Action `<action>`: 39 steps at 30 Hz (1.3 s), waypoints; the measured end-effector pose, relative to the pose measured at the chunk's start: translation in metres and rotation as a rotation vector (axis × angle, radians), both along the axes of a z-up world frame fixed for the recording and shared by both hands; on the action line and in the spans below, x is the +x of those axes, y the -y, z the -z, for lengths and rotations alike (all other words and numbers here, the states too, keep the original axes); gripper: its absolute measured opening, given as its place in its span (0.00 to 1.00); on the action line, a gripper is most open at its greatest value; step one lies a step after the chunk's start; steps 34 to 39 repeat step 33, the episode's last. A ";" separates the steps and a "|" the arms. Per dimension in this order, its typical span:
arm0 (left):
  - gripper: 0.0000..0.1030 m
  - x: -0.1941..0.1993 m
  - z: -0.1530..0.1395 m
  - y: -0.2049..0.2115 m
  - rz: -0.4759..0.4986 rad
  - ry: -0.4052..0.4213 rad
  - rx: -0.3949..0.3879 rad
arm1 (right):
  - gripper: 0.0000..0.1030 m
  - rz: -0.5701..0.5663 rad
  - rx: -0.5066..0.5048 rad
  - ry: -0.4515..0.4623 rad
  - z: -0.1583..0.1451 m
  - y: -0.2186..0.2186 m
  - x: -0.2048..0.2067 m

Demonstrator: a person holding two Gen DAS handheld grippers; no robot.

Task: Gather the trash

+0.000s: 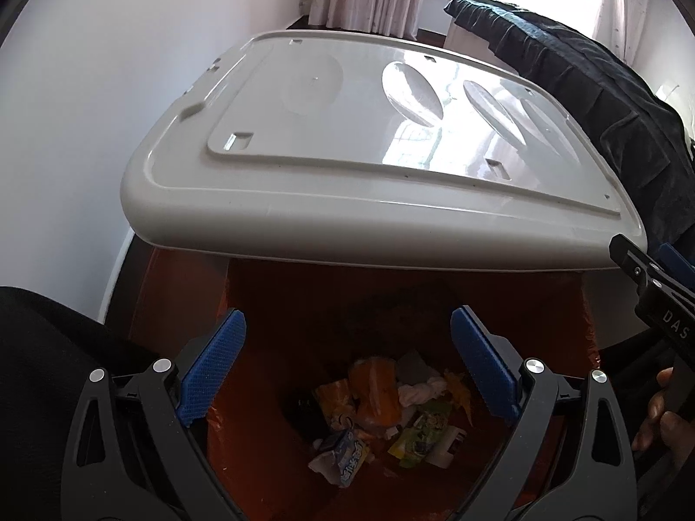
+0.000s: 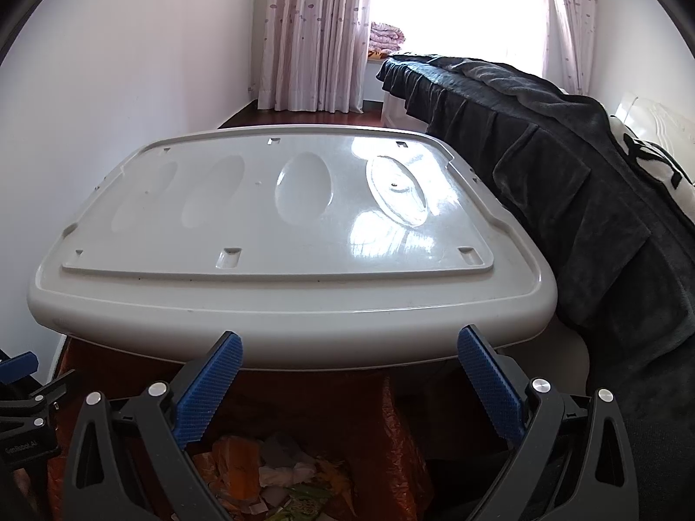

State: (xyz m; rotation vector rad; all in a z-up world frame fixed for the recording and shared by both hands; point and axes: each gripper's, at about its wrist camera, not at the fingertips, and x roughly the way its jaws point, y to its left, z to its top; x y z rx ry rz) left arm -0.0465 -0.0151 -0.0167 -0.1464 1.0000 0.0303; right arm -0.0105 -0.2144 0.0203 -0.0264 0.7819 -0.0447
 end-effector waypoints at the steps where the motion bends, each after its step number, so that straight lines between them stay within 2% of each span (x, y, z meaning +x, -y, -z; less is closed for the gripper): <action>1: 0.90 0.000 0.000 0.000 -0.002 0.004 0.008 | 0.95 0.001 -0.001 0.000 0.000 0.000 0.000; 7: 0.91 -0.002 0.002 0.003 0.000 0.013 0.065 | 0.95 0.001 -0.003 -0.002 0.000 0.000 0.000; 12: 0.91 -0.003 0.002 -0.003 -0.012 0.023 0.050 | 0.95 -0.003 -0.010 -0.004 0.000 0.000 0.000; 21: 0.91 -0.004 0.002 0.000 0.027 0.045 0.006 | 0.95 -0.004 -0.010 -0.010 0.003 0.000 0.000; 24: 0.91 -0.005 0.001 0.000 0.023 0.053 0.010 | 0.95 -0.002 -0.010 -0.010 0.003 0.001 0.000; 28: 0.91 -0.004 0.001 0.000 -0.001 0.048 0.077 | 0.95 -0.002 -0.008 -0.008 0.003 0.001 0.000; 31: 0.91 -0.004 0.000 -0.002 0.001 0.057 0.056 | 0.95 0.001 -0.003 -0.008 0.003 0.002 0.001; 39: 0.91 -0.006 -0.002 -0.001 0.006 0.072 0.063 | 0.95 0.002 0.000 -0.007 0.003 0.002 0.001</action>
